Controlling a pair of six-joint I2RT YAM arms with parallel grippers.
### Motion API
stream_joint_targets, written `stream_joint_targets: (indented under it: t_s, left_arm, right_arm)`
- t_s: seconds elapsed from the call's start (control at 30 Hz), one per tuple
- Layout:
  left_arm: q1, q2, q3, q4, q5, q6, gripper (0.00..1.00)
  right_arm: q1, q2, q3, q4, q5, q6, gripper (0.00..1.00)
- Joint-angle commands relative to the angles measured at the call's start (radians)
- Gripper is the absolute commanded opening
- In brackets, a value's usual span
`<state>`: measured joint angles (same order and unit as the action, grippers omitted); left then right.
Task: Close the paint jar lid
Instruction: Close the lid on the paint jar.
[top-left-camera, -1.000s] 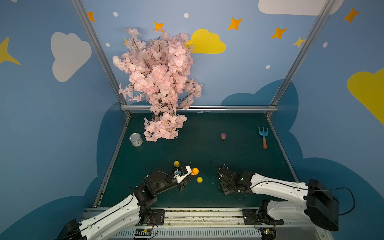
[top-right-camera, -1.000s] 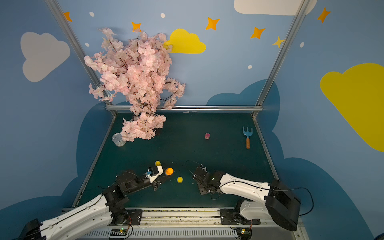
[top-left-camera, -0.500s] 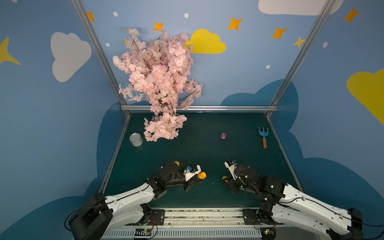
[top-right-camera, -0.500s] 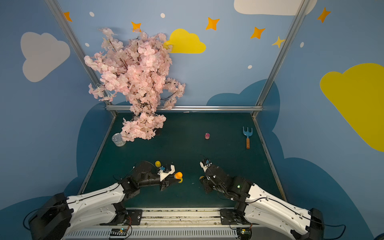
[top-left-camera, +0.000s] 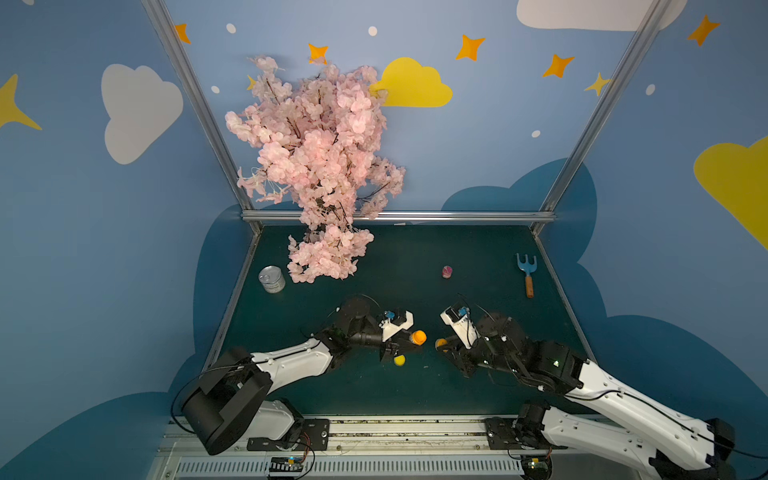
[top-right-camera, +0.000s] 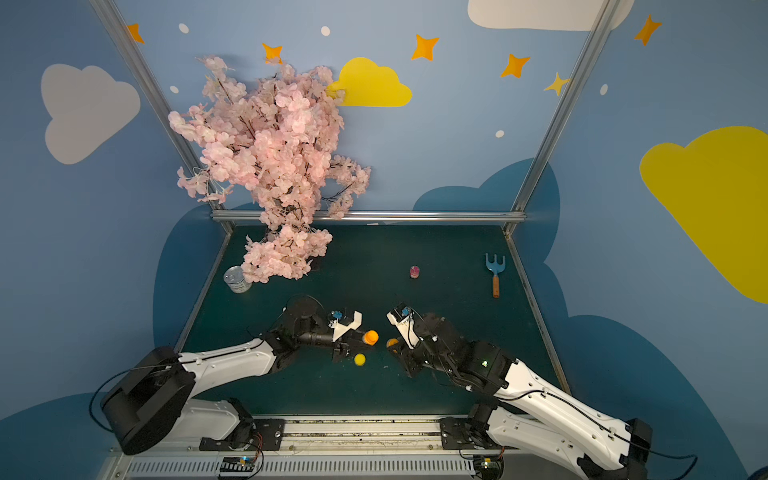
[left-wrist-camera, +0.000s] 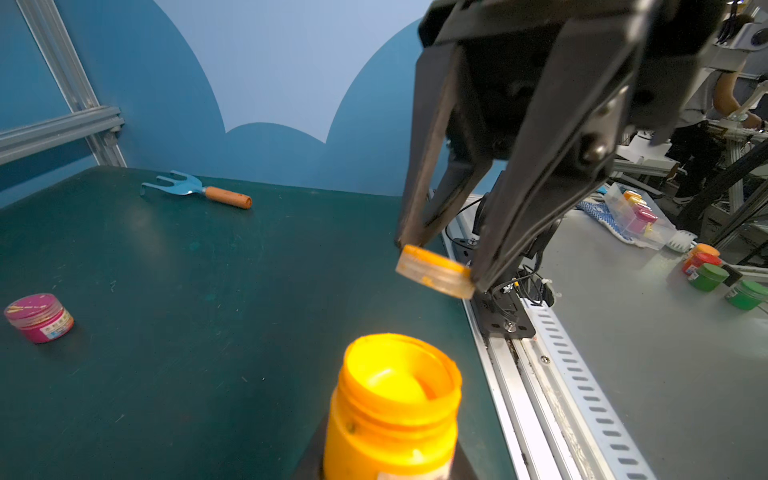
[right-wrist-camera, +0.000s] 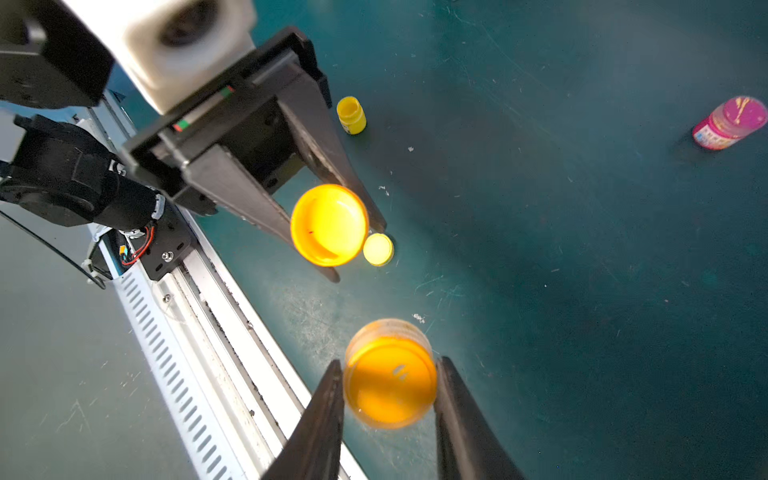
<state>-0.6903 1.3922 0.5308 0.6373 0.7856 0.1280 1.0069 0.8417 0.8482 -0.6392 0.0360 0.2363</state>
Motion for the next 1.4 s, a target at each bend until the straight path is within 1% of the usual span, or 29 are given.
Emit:
stream_joint_targets:
  t_s: [0.0,0.13,0.2,0.27,0.5,0.77,1.37]
  left_arm:
    - [0.019,0.047,0.015,0.044,0.075,0.015,0.25]
    - [0.023,0.117,0.042,0.021,0.111,0.065,0.25]
    - [0.026,0.141,0.050,0.055,0.145,0.048,0.25]
    - [0.026,0.143,0.055,0.070,0.154,0.035,0.25]
    - [0.026,0.142,0.052,0.042,0.134,0.052,0.25]
    - [0.026,0.120,0.046,0.031,0.110,0.059,0.25]
    - [0.026,0.119,0.046,0.041,0.113,0.045,0.25]
  right_arm:
    - [-0.010,0.030,0.060,-0.017,-0.010,-0.037,0.30]
    - [-0.017,0.074,0.103,-0.028,-0.023,-0.048,0.30]
    - [-0.019,0.093,0.119,-0.036,-0.026,-0.055,0.30]
    - [-0.019,0.104,0.123,-0.037,-0.018,-0.060,0.30]
    - [-0.022,0.118,0.124,-0.038,-0.020,-0.067,0.30]
    - [-0.022,0.174,0.155,-0.023,-0.036,-0.073,0.30]
    - [-0.021,0.267,0.165,0.051,-0.082,-0.078,0.30]
